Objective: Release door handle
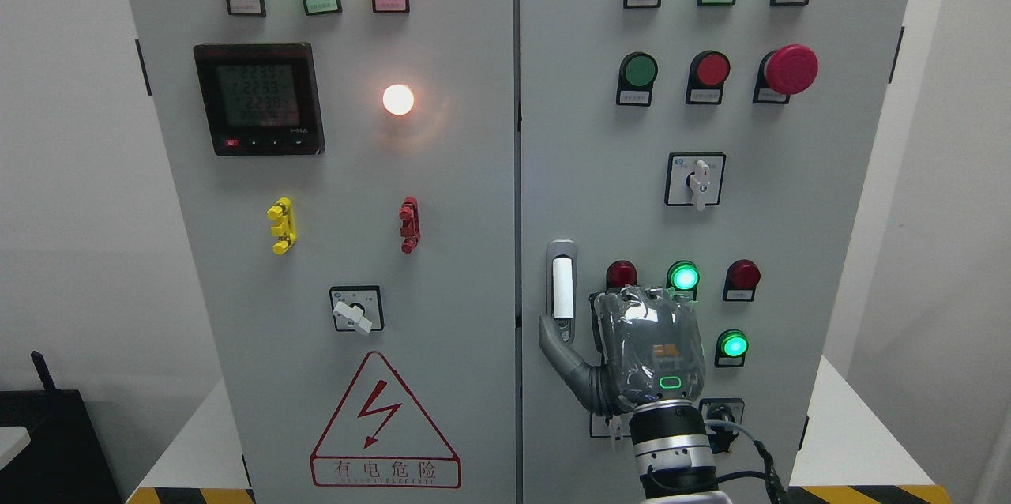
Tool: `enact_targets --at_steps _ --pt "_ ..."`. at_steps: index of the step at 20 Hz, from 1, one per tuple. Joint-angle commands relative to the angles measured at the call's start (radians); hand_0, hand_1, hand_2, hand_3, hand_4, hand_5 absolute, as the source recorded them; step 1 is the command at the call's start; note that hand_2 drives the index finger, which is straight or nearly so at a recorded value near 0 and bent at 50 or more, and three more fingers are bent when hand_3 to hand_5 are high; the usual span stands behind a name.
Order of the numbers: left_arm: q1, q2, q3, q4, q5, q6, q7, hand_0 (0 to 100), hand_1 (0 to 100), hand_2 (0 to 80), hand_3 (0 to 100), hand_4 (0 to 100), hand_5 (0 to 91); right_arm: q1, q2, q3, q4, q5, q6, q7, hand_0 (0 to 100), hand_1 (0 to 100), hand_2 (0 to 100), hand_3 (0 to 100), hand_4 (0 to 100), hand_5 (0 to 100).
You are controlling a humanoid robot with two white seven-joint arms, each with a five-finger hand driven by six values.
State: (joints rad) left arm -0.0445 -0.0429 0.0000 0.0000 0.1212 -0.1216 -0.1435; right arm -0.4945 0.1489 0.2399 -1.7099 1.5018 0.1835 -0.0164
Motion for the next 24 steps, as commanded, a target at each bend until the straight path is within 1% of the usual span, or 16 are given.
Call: enact_targets --at_steps 1,8,13,24 --pt "0.000 0.000 0.011 0.017 0.000 0.000 0.001 12 39 0.0 0 0 0.0 0.002 0.000 -0.001 0.003 0.000 0.001 -0.002 37 6 95 100 100 96" --pt "0.000 0.000 0.011 0.017 0.000 0.000 0.001 12 39 0.0 0 0 0.0 0.002 0.001 -0.002 0.000 0.000 0.001 -0.004 36 8 95 100 100 96" --pt "0.000 0.000 0.011 0.017 0.000 0.000 0.001 12 39 0.0 0 0 0.0 0.007 0.005 -0.002 0.000 0.000 0.001 -0.007 38 10 95 100 100 96" --pt "0.000 0.000 0.011 0.017 0.000 0.000 0.001 12 39 0.0 0 0 0.0 0.001 0.005 -0.005 -0.008 -0.002 0.001 -0.007 40 9 95 100 100 96"
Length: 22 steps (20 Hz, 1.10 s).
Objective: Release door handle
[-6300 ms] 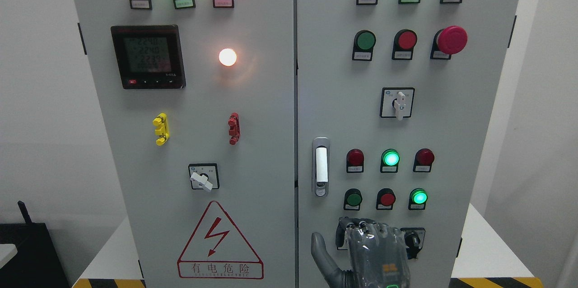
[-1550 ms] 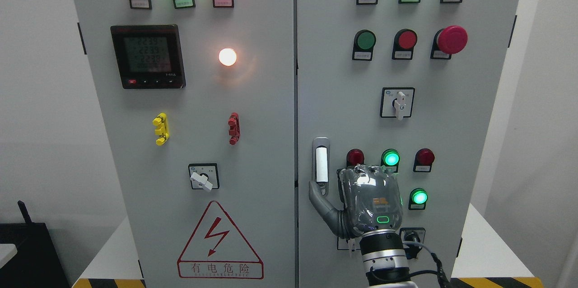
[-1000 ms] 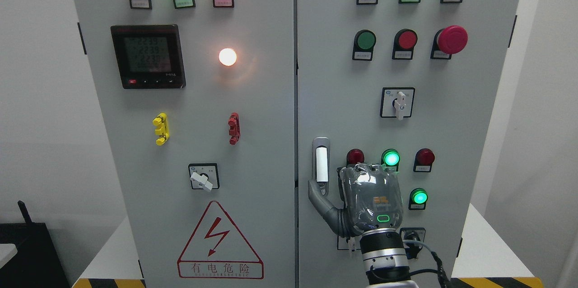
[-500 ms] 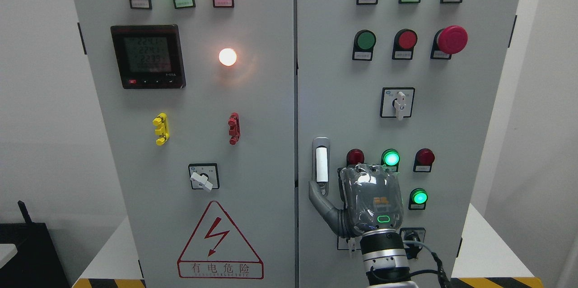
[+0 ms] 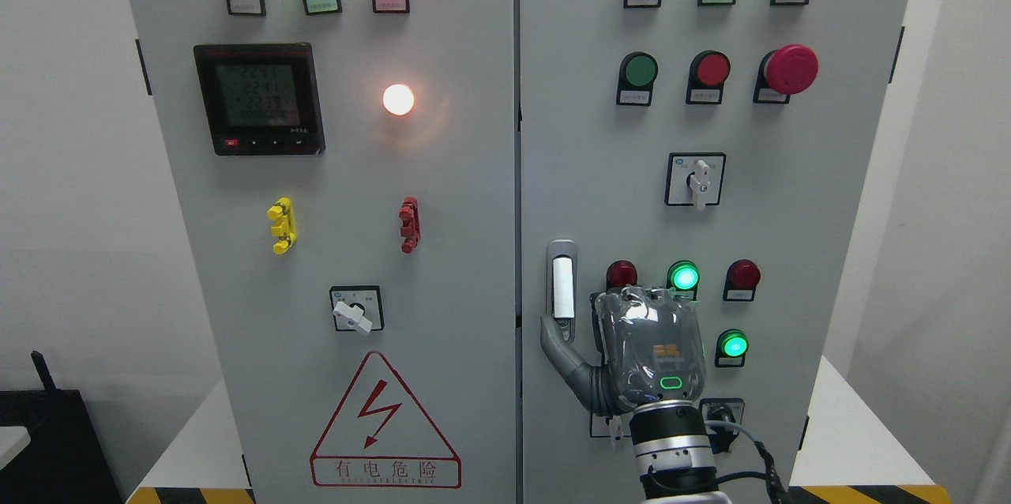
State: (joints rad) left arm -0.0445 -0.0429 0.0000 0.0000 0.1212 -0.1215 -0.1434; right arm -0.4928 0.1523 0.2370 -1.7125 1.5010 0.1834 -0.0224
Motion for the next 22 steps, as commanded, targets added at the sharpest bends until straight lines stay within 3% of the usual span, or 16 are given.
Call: enact_targets --at_steps 1,22 --pt "0.000 0.000 0.011 0.017 0.000 0.000 0.001 12 39 0.0 0 0 0.0 -0.003 0.001 -0.002 -0.004 0.001 0.001 0.001 41 9 95 100 100 96" --pt "0.000 0.000 0.011 0.017 0.000 0.000 0.001 12 39 0.0 0 0 0.0 0.005 -0.005 -0.027 -0.009 0.001 -0.001 -0.004 41 10 95 100 100 96"
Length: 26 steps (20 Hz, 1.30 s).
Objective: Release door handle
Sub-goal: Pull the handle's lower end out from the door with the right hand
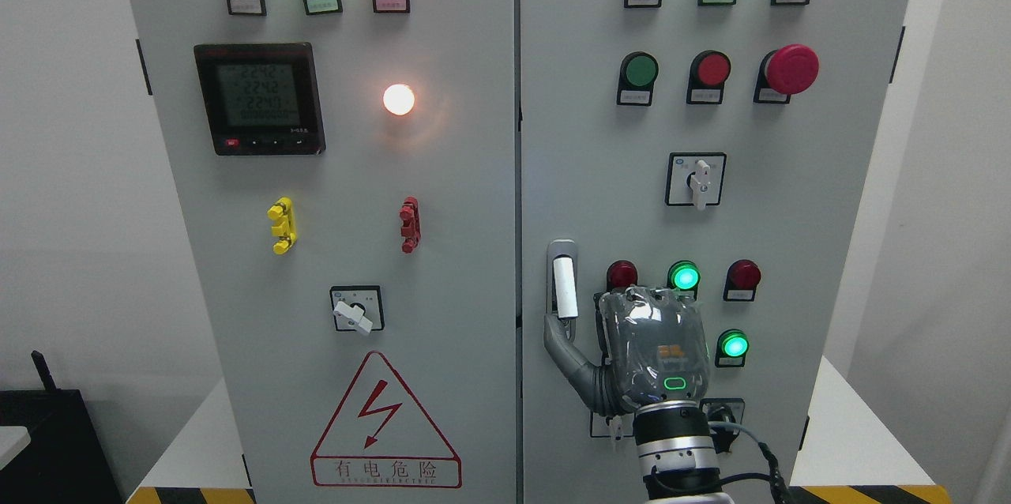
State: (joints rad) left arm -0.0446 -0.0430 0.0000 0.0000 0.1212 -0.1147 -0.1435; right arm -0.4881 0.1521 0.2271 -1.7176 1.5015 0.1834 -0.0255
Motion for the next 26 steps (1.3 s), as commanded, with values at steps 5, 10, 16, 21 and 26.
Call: enact_targets --at_steps 5,10,16,21,26 --pt "0.000 0.000 0.011 0.017 0.000 -0.008 0.001 12 39 0.0 0 0 0.0 0.000 -0.005 -0.018 -0.007 0.002 -0.001 -0.001 41 11 95 100 100 96" --pt "0.000 0.000 0.011 0.017 0.000 -0.007 0.001 12 39 0.0 0 0 0.0 0.000 -0.008 -0.025 -0.014 0.002 -0.001 -0.001 41 11 95 100 100 96" --pt "0.000 0.000 0.011 0.017 0.000 -0.008 0.001 12 39 0.0 0 0 0.0 0.000 -0.009 -0.026 -0.025 0.002 -0.001 -0.001 41 12 95 100 100 96" --pt "0.000 0.000 0.011 0.017 0.000 -0.006 0.001 12 39 0.0 0 0 0.0 -0.001 -0.009 -0.035 -0.028 0.002 -0.001 -0.001 42 12 95 100 100 96" --pt "0.000 0.000 0.011 0.017 0.000 -0.007 0.001 12 39 0.0 0 0 0.0 0.002 -0.009 -0.035 -0.028 0.002 -0.001 -0.001 42 12 95 100 100 96"
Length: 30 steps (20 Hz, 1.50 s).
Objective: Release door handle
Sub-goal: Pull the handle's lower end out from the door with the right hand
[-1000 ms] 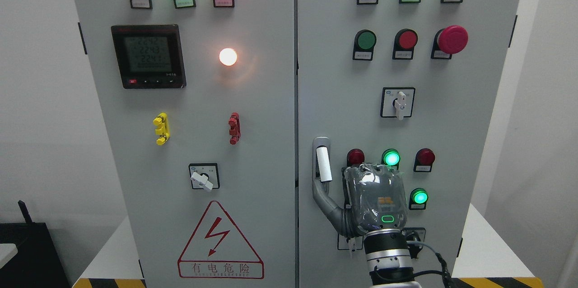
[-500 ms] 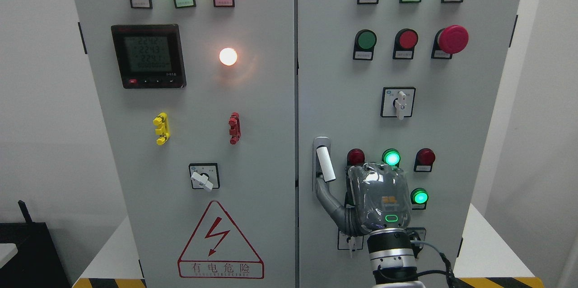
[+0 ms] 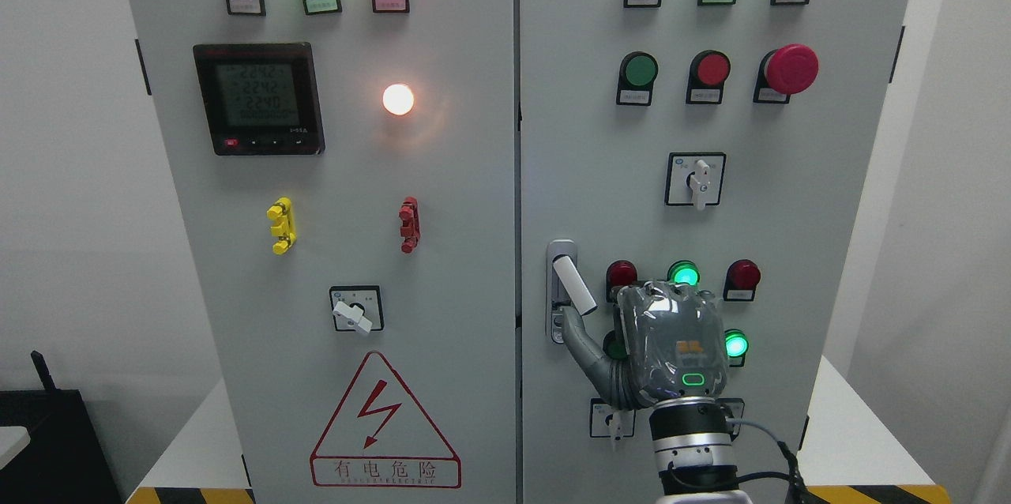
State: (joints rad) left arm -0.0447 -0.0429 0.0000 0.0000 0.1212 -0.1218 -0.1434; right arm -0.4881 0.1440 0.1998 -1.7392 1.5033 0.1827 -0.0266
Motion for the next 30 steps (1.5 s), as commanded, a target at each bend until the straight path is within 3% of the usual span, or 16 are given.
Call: enact_targets --at_steps 1,30 --pt "0.000 0.000 0.011 0.017 0.000 -0.001 0.001 12 39 0.0 0 0 0.0 0.002 -0.003 -0.008 -0.006 0.000 0.000 0.000 42 12 95 100 100 96" --pt "0.000 0.000 0.011 0.017 0.000 0.001 0.001 12 39 0.0 0 0 0.0 0.002 -0.020 -0.028 -0.008 0.000 0.000 0.000 42 15 95 100 100 96"
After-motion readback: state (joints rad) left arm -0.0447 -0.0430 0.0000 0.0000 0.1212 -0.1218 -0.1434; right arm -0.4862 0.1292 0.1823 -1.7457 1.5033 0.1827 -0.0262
